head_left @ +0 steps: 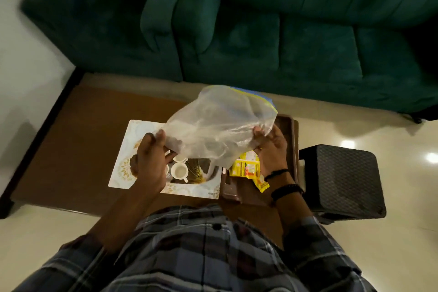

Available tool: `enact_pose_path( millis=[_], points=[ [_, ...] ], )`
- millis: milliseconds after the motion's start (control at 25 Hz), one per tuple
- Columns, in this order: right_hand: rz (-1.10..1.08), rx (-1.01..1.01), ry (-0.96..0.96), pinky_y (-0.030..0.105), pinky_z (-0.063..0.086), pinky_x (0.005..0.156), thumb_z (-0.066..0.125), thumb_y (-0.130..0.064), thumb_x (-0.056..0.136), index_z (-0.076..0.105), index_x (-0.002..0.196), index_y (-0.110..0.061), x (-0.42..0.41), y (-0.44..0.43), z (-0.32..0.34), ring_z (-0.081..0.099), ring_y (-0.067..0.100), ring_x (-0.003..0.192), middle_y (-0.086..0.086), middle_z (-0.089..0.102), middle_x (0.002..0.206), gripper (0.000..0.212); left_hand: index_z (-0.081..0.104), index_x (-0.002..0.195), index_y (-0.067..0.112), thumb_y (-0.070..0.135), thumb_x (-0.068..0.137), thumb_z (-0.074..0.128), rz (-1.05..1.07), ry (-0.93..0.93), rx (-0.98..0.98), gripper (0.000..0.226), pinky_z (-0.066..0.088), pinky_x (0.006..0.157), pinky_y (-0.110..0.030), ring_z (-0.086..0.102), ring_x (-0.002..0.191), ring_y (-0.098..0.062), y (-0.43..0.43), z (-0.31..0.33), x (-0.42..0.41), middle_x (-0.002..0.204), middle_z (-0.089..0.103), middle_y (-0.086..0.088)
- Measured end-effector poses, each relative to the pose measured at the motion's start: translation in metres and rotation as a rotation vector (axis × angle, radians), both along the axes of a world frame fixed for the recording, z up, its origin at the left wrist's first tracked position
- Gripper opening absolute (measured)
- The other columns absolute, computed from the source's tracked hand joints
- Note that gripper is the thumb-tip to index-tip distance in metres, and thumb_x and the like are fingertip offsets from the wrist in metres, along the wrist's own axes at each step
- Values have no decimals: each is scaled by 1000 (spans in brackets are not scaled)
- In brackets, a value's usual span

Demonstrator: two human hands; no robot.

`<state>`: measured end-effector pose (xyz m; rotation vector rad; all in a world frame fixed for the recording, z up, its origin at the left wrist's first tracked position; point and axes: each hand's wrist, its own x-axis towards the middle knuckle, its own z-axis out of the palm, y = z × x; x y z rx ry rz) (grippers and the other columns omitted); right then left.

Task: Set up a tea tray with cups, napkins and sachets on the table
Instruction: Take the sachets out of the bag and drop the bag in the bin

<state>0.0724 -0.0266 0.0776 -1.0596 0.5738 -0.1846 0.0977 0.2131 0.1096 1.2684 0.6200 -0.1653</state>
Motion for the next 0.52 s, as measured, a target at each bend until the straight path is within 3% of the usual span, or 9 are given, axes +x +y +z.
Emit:
enact_pose_path(
  millis=[120, 200, 280, 360, 440, 520],
  points=[
    [-30, 49, -92, 33, 58, 78, 51, -4, 96, 55, 123, -1, 6, -3, 14, 68, 14, 89, 8, 67, 101, 28, 57, 71, 20, 16, 96, 54, -36, -53, -37, 26, 52, 90, -49, 58, 115, -34, 7, -6, -1, 102, 64, -10],
    [-20, 170, -134, 33, 58, 78, 49, -11, 98, 59, 118, -8, 6, -5, 20, 67, 16, 90, 7, 68, 101, 22, 59, 81, 18, 27, 93, 58, -56, 31, -176, 15, 55, 84, -44, 62, 108, -30, 18, -7, 6, 100, 67, -8],
    [35, 251, -162, 33, 56, 83, 48, -12, 99, 61, 118, -12, 6, -9, 25, 66, 17, 95, 7, 67, 106, 22, 60, 96, 13, 52, 85, 60, -123, 178, -289, 40, 56, 75, -43, 66, 98, -29, 32, -7, 17, 101, 71, -9],
    [111, 269, -193, 37, 54, 91, 46, -10, 100, 61, 120, -13, 5, -11, 28, 65, 20, 105, 8, 68, 115, 25, 63, 108, 11, 64, 78, 60, -317, 293, -282, 60, 56, 73, -42, 68, 96, -30, 35, 0, 25, 105, 73, -11],
    [191, 226, -206, 36, 56, 87, 47, -9, 99, 61, 121, -13, 4, -11, 29, 67, 20, 106, 7, 69, 116, 26, 69, 105, 10, 52, 77, 65, -503, 260, -183, 50, 59, 66, -36, 72, 91, -30, 26, 6, 27, 108, 72, -16],
    [236, 127, -184, 33, 58, 81, 53, -13, 96, 64, 119, -15, 1, -10, 29, 69, 18, 101, 4, 72, 111, 25, 69, 102, 6, 32, 76, 70, -493, 126, -93, 36, 59, 59, -29, 74, 79, -27, 15, 12, 30, 107, 71, -22]
  ],
)
